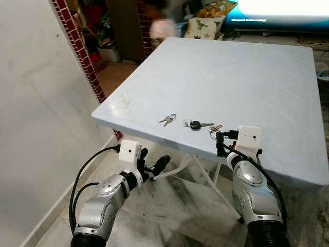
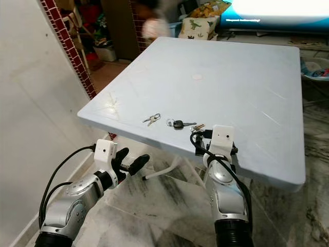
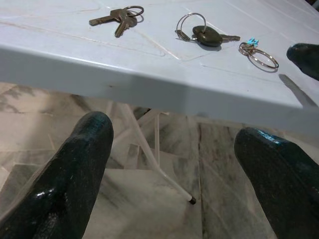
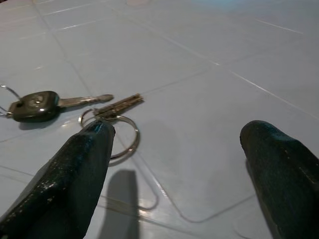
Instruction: Hang keys on a hook
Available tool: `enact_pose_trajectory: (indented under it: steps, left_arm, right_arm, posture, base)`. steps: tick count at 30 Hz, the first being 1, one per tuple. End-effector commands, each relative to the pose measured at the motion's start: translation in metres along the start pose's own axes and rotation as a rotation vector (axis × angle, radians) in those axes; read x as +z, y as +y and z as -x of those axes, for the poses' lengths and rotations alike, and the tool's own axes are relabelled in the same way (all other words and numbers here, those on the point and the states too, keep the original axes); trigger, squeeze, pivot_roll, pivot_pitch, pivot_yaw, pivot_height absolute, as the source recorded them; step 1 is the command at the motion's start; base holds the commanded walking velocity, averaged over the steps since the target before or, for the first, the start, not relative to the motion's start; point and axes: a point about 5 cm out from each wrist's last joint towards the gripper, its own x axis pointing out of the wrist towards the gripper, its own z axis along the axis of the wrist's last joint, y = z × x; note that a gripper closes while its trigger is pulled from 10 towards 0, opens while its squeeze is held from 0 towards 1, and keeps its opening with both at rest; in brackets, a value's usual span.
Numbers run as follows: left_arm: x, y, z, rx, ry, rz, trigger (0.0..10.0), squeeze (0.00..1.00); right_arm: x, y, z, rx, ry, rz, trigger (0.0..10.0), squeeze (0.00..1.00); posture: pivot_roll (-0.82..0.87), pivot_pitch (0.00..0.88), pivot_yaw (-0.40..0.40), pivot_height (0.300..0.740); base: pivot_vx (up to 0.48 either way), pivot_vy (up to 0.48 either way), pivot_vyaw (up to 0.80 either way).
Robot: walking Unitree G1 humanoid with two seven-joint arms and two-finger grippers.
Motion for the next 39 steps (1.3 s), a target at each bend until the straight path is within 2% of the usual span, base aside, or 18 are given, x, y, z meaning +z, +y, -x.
enact_pose_trajectory:
  steps: [1,11,17,21,24,27,29,39]
  left_arm:
    - [0.009,0.005,0.001,0.023,-0.025,0.003,10.0,0.0]
    - [0.012,0.001,-0.001,-0.026,-0.029,-0.017,10.0,0.0]
    - [0.015,-0.005,-0.002,-0.146,0.008,-0.032,10.0,0.0]
    - [0.014,-0.011,0.005,-0.293,0.081,-0.058,10.0,0.0]
    - [0.014,-0.01,0.008,-0.337,0.109,-0.069,10.0,0.0]
    - [0.016,-0.007,0.011,-0.356,0.118,-0.091,10.0,0.0]
    - [0.018,-0.002,0.009,-0.318,0.11,-0.087,10.0,0.0]
    - [0.019,-0.003,0.011,-0.366,0.128,-0.098,10.0,0.0]
  right_arm:
    - [0.003,0.004,-0.001,0.009,-0.003,-0.002,10.0,0.0]
    - [0.002,0.012,0.0,0.055,0.004,0.016,10.0,0.0]
    - [-0.001,0.013,-0.001,0.067,0.028,0.032,10.0,0.0]
    - [-0.002,0.013,-0.003,0.074,0.044,0.039,10.0,0.0]
    - [-0.002,0.011,-0.005,0.07,0.051,0.044,10.0,0.0]
    - [-0.002,0.01,-0.006,0.069,0.051,0.052,10.0,0.0]
    - [-0.002,0.01,-0.009,0.078,0.059,0.046,10.0,0.0]
    - [0.004,0.018,-0.023,0.153,0.053,0.052,10.0,0.0]
  posture:
    - [-0.06,0.0,0.124,0.74]
    - [-0.06,0.0,0.121,0.74]
    - [-0.06,0.0,0.116,0.74]
    - [-0.06,0.0,0.116,0.74]
    - [-0.06,0.0,0.117,0.74]
    - [-0.06,0.0,0.12,0.74]
    - [-0.06,0.0,0.121,0.74]
    - [-0.06,0.0,0.117,0.74]
  base:
    - [0.0,0.0,-0.71]
    - [0.0,0.0,-0.07]
    - [0.0,0.0,0.0]
    - [0.0,0.0,0.0]
    - [0.0,0.0,0.0]
    - [0.0,0.0,0.0]
    - [0.0,0.0,0.0]
    - [0.0,0.0,0.0]
